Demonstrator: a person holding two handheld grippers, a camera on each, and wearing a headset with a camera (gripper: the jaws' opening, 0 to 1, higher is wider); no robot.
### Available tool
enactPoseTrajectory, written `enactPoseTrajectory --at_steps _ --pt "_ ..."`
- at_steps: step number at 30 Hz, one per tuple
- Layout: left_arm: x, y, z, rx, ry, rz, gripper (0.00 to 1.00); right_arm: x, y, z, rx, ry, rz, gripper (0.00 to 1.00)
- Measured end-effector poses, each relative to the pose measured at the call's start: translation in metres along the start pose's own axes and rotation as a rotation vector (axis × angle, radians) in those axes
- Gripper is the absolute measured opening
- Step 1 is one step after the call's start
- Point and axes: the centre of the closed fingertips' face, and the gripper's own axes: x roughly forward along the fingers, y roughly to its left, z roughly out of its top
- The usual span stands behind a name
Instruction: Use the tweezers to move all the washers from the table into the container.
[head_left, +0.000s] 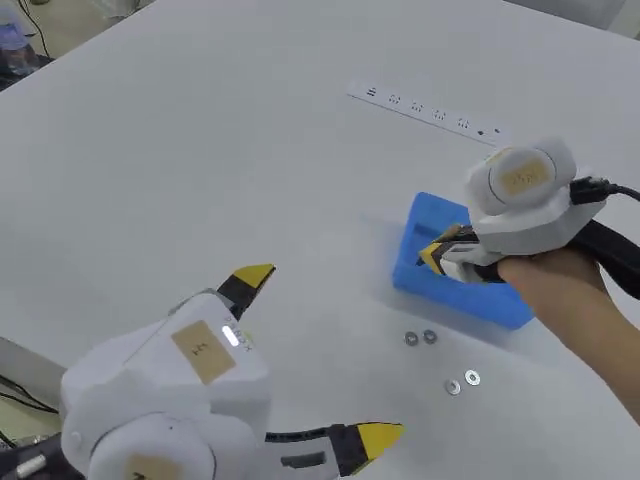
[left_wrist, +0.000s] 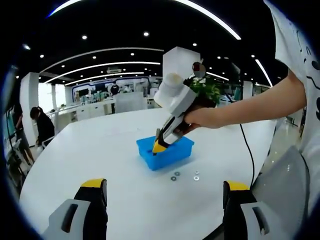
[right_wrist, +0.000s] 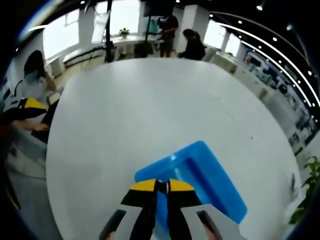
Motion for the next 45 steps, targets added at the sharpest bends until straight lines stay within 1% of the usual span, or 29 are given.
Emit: enactPoseTrajectory --at_steps 2,4,5,6,9,11,13,14,16,19,21,23,24,26,29,30,32,34,37,39,40,41,42,45 --pt "0.000 -0.002 0.002 0.007 -0.011 -0.007 0.99 0.003 -0.001 0.000 0.020 -0.006 0.003 0.03" --pt "0.000 -0.006 0.004 -0.001 -0.031 -0.026 0.99 0.003 0.000 0.000 0.038 -0.014 0.010 0.03" --pt "0.000 -0.007 0.004 -0.002 -0.031 -0.032 0.99 0.003 0.001 0.002 0.065 -0.037 0.017 0.03" --pt "0.000 -0.008 0.005 -0.002 -0.034 -0.033 0.99 0.004 -0.005 0.003 0.089 -0.044 0.016 0.03" --pt "0.001 -0.010 0.003 0.015 -0.025 -0.035 0.99 0.004 -0.008 0.003 0.187 -0.074 0.032 0.03" --pt "0.001 -0.012 0.004 0.028 -0.028 -0.035 0.99 0.004 -0.010 0.002 0.218 -0.086 0.035 0.03" --pt "0.000 -0.012 0.003 0.050 -0.023 -0.028 0.99 0.003 -0.009 0.001 0.221 -0.106 0.027 0.03" --pt "0.000 -0.012 0.003 0.056 -0.023 -0.027 0.99 0.003 -0.009 0.001 0.226 -0.125 0.019 0.03" --pt "0.001 -0.012 0.002 0.060 -0.016 -0.030 0.99 0.000 -0.007 0.000 0.229 -0.131 0.015 0.03" --pt "0.002 -0.013 0.001 0.066 -0.009 -0.031 0.99 -0.004 -0.010 0.003 0.170 -0.153 -0.024 0.03" --pt "0.002 -0.012 0.000 0.070 -0.005 -0.026 0.99 -0.009 -0.008 0.005 0.178 -0.152 -0.007 0.03" --pt "0.003 -0.011 -0.002 0.075 0.006 -0.022 0.99 -0.014 -0.007 0.007 0.168 -0.156 -0.007 0.03" --pt "0.003 -0.011 -0.003 0.082 0.013 -0.017 0.99 -0.014 -0.007 0.009 0.161 -0.156 -0.004 0.03" --pt "0.003 -0.011 -0.005 0.103 0.026 -0.010 0.99 -0.016 -0.008 0.008 0.162 -0.144 0.000 0.03" --pt "0.003 -0.010 -0.004 0.115 0.022 -0.008 0.99 -0.020 -0.008 0.008 0.173 -0.160 -0.005 0.03" --pt "0.003 -0.010 -0.004 0.115 0.022 -0.005 0.99 -0.022 -0.009 0.012 0.184 -0.191 -0.005 0.03" --pt "0.003 -0.009 -0.005 0.113 0.028 -0.001 0.99 -0.026 -0.010 0.013 0.206 -0.190 0.003 0.03" --pt "0.002 -0.008 -0.004 0.114 0.025 0.000 0.99 -0.031 -0.008 0.017 0.210 -0.210 0.003 0.03" --pt "0.002 -0.008 -0.004 0.115 0.025 -0.001 0.99 -0.046 -0.003 0.028 0.214 -0.262 0.012 0.03" --pt "0.002 -0.009 -0.005 0.116 0.032 -0.003 0.99 -0.057 0.004 0.032 0.211 -0.277 0.025 0.03" --pt "0.002 -0.009 -0.005 0.119 0.030 -0.004 0.99 -0.065 0.010 0.034 0.206 -0.283 0.028 0.03" --pt "0.002 -0.009 -0.005 0.121 0.031 -0.003 0.99 -0.068 0.012 0.034 0.198 -0.286 0.029 0.03" --pt "0.002 -0.009 -0.006 0.122 0.034 -0.004 0.99 -0.067 0.010 0.032 0.192 -0.286 0.028 0.03" --pt "0.002 -0.010 -0.007 0.130 0.042 -0.005 0.99 -0.072 0.016 0.026 0.187 -0.277 0.035 0.03"
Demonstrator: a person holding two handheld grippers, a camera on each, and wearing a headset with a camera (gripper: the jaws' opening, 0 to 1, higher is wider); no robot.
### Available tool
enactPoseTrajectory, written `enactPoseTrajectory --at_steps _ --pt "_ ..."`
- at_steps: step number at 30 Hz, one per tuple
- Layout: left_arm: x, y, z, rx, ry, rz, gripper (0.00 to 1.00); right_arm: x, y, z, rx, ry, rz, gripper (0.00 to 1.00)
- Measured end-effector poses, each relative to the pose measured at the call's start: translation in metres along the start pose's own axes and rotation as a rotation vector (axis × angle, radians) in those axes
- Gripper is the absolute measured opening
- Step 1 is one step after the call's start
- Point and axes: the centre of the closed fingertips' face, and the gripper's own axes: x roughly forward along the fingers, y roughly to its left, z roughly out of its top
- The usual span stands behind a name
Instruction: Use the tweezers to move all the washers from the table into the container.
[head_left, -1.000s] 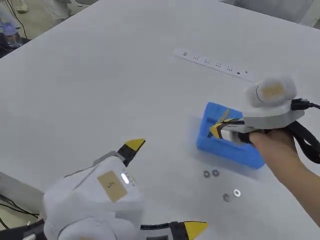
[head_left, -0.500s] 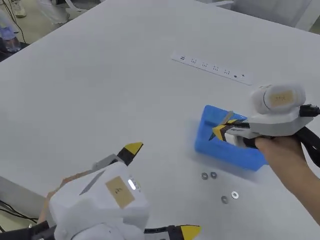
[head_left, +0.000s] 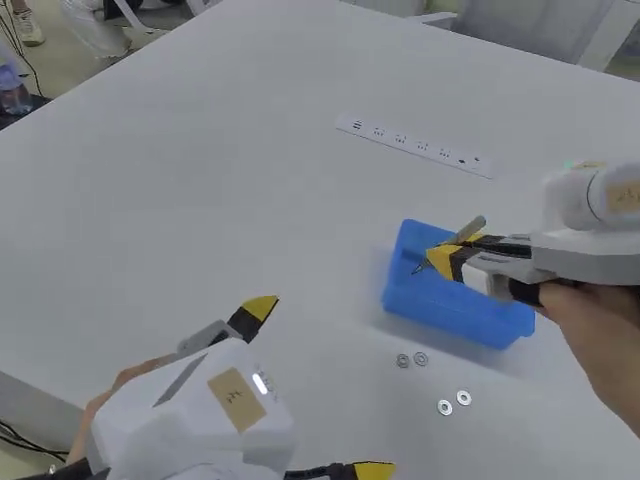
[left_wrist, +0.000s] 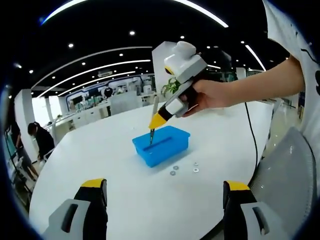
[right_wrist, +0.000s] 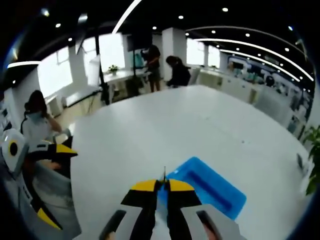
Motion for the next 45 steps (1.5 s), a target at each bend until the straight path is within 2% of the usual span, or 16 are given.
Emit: enactPoseTrajectory --at_steps 3,7,10,14,18,24,27,31,45 --pt "0.000 -0.001 0.000 0.004 0.001 -0.002 0.99 -0.009 0.011 -0.009 0.022 0.001 0.015 0.03" --pt "0.000 0.000 -0.001 0.008 0.005 0.003 0.99 -0.008 0.023 -0.027 0.017 0.038 0.037 0.03" --pt "0.000 0.001 -0.001 0.012 0.008 0.005 0.99 -0.003 0.027 -0.043 0.035 0.069 0.051 0.03" --pt "0.000 0.002 -0.003 0.016 0.017 0.009 0.99 0.002 0.030 -0.057 0.041 0.101 0.059 0.03" --pt "-0.001 0.003 0.001 0.017 -0.004 0.018 0.99 0.009 0.029 -0.071 0.028 0.154 0.059 0.03" --pt "-0.001 0.003 -0.001 0.021 0.005 0.021 0.99 0.013 0.029 -0.074 0.034 0.171 0.064 0.03" --pt "-0.001 0.003 -0.001 0.022 0.007 0.019 0.99 0.015 0.028 -0.076 -0.001 0.190 0.053 0.03" --pt "0.000 0.003 -0.001 0.021 0.010 0.018 0.99 0.018 0.029 -0.081 0.004 0.213 0.065 0.04" --pt "0.000 0.004 -0.004 0.032 0.025 0.024 0.99 0.022 0.024 -0.079 -0.016 0.202 0.043 0.04"
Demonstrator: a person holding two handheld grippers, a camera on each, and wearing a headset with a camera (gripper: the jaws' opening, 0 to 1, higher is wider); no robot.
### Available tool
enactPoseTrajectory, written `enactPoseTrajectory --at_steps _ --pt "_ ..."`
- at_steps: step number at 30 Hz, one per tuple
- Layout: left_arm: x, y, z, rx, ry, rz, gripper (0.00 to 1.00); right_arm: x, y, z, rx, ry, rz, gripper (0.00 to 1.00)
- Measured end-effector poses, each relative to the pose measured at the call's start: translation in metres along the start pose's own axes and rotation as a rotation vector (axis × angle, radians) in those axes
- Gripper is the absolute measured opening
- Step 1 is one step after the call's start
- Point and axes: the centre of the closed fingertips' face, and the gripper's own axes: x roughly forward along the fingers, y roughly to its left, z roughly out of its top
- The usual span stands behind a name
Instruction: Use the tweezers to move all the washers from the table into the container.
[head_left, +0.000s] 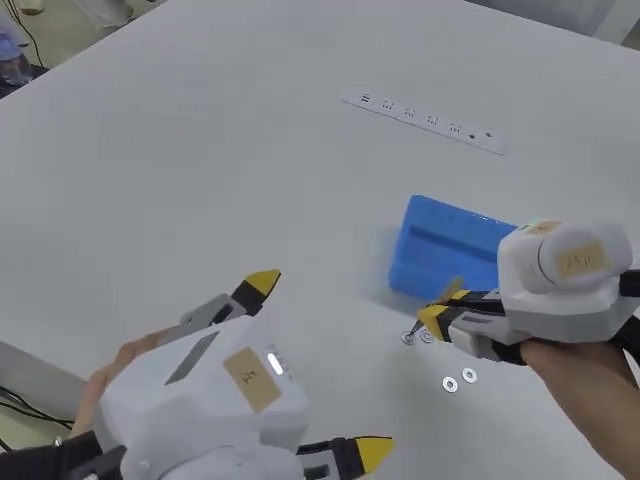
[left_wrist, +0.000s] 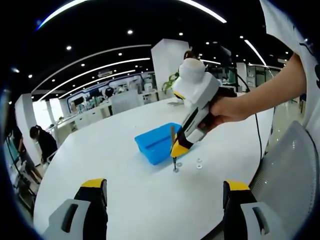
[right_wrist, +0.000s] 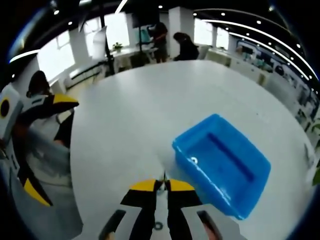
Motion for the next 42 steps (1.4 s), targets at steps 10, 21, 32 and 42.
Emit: enactPoseTrajectory --at_steps 10,21,32,42 --pt "0.001 -0.001 -0.003 0.010 0.016 0.001 0.99 0.001 0.004 -0.001 -0.005 0.001 0.004 0.03" --pt "0.001 -0.001 -0.003 0.016 0.020 -0.004 0.99 0.006 0.007 0.004 -0.037 -0.031 -0.005 0.02" --pt "0.001 -0.002 -0.005 0.024 0.028 -0.004 0.99 -0.022 0.011 0.025 -0.016 -0.103 -0.008 0.02" --pt "0.001 -0.001 -0.005 0.035 0.030 0.003 0.99 -0.049 -0.025 0.065 0.027 -0.233 -0.094 0.02"
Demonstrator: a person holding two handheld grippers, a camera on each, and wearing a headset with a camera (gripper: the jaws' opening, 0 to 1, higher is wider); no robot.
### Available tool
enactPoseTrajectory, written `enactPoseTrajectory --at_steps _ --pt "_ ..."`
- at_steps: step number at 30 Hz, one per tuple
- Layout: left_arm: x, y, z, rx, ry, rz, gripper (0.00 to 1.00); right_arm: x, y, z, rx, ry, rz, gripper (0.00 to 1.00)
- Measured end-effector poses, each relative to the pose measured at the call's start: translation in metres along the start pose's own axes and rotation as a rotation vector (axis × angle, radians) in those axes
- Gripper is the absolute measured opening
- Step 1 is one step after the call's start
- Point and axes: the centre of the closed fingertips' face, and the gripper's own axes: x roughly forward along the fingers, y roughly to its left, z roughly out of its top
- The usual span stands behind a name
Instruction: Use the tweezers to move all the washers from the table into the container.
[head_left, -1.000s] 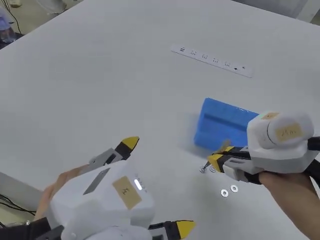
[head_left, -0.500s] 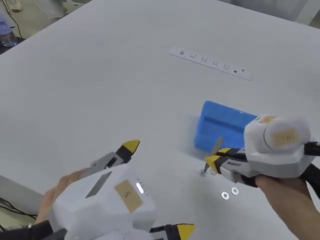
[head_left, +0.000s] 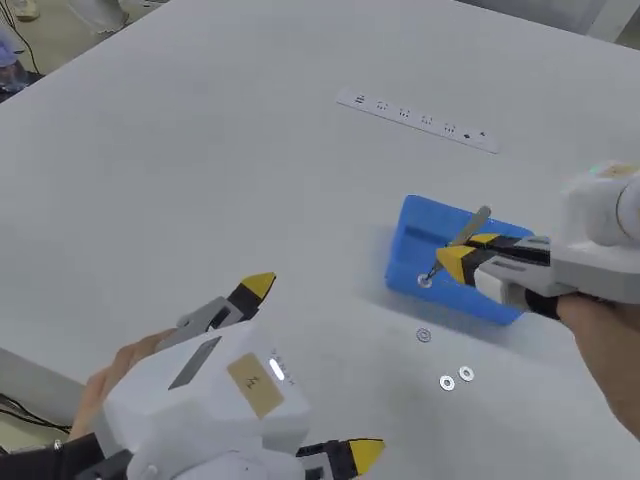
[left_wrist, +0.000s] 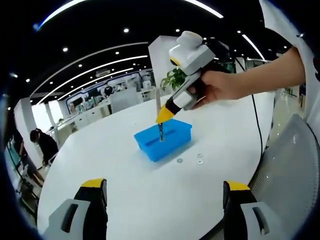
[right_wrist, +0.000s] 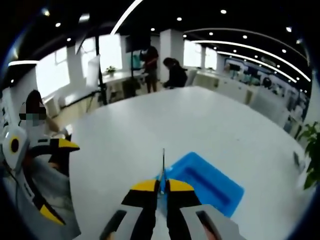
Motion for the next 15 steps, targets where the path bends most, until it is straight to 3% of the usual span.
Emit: enactPoseTrajectory --at_steps 4,8,15 --pt "0.001 0.000 -0.002 0.008 0.012 0.000 0.99 0.007 -0.016 0.001 0.022 -0.014 -0.052 0.02" --pt "0.000 0.001 0.000 0.009 0.002 0.006 0.99 0.025 -0.028 -0.013 0.054 0.004 -0.072 0.03" --pt "0.000 0.002 -0.003 0.013 0.017 0.012 0.99 0.041 -0.038 -0.035 -0.055 0.083 -0.145 0.03"
